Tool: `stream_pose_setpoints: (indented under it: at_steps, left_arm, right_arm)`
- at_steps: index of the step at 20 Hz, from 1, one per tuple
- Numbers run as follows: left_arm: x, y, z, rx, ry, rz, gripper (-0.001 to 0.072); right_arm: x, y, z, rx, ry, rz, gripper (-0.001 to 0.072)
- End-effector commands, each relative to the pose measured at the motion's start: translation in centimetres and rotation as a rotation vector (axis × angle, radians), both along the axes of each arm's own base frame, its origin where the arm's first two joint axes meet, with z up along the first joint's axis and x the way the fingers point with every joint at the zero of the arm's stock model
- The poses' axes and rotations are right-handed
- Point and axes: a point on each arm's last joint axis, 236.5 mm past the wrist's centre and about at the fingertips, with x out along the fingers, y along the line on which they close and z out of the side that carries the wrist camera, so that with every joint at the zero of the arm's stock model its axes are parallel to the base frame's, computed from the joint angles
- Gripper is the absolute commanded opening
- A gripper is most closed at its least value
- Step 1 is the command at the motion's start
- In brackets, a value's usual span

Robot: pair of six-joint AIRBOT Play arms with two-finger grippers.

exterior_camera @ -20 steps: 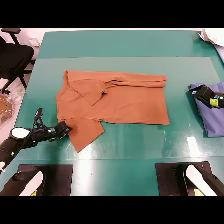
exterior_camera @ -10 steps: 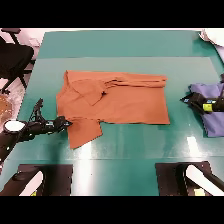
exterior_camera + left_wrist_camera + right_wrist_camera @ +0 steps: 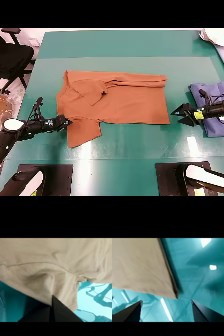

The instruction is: Fold the shirts.

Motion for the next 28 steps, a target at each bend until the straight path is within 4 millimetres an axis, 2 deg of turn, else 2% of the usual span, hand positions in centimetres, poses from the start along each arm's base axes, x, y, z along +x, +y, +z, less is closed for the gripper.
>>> stream_pose_setpoints:
  at_steps: [1, 4, 8, 10, 12, 15, 19, 20, 21, 22, 23, 26, 28]
  left_arm:
    - [0.0, 0.0, 0.1, -0.002, 0.000, -0.002, 0.0024]
    - [0.0, -0.1, 0.1, -0.005, -0.001, 0.000, 0.0024]
    - [0.0, -0.1, 0.1, -0.005, -0.001, 0.000, 0.0024]
    - [0.0, -0.1, 0.1, -0.005, -0.001, 0.000, 0.0023]
    - [0.0, -0.1, 0.1, -0.005, 0.000, -0.001, 0.0023]
    - [-0.1, -0.2, 0.1, -0.008, 0.003, -0.005, 0.0024]
    - [-0.2, -0.3, 0.1, -0.010, 0.005, -0.009, 0.0024]
    - [-0.2, -0.2, 0.1, -0.010, 0.005, -0.009, 0.0023]
    - [-0.2, -0.2, 0.1, -0.010, 0.006, -0.009, 0.0023]
    - [-0.2, -0.2, 0.1, -0.010, 0.006, -0.009, 0.0023]
    - [-0.2, -0.2, 0.1, -0.010, 0.006, -0.009, 0.0024]
    - [-0.3, -0.4, 0.2, -0.013, 0.008, -0.016, 0.0023]
    - [0.0, -0.6, 1.1, -0.018, -0.007, -0.033, 0.0023]
  right_arm:
    - [-0.9, -0.1, -0.4, -0.007, 0.047, 0.010, 0.0678]
    - [-0.2, -0.5, -0.6, -0.020, 0.023, -0.012, 0.0677]
    - [-0.2, -0.2, -1.4, -0.010, 0.045, -0.009, 0.0676]
    - [-0.3, 0.7, -2.1, 0.000, 0.066, 0.023, 0.0675]
    - [0.3, 1.9, -2.5, -0.022, 0.049, 0.063, 0.0627]
    - [1.0, 3.7, -2.8, -0.054, 0.024, 0.113, 0.0627]
    - [1.5, 4.6, -3.0, -0.071, 0.021, 0.115, 0.0615]
    - [1.4, 4.7, -3.0, -0.070, 0.022, 0.116, 0.0530]
    - [1.3, 4.7, -3.0, -0.067, 0.025, 0.118, 0.0355]
    - [1.3, 4.7, -3.0, -0.065, 0.027, 0.120, 0.0145]
    - [1.2, 4.7, -2.9, -0.064, 0.028, 0.120, 0.0016]
    - [1.2, 5.1, -2.7, -0.047, 0.029, 0.119, 0.0015]
    - [2.1, 6.2, -1.3, 0.006, -0.026, 0.110, 0.0014]
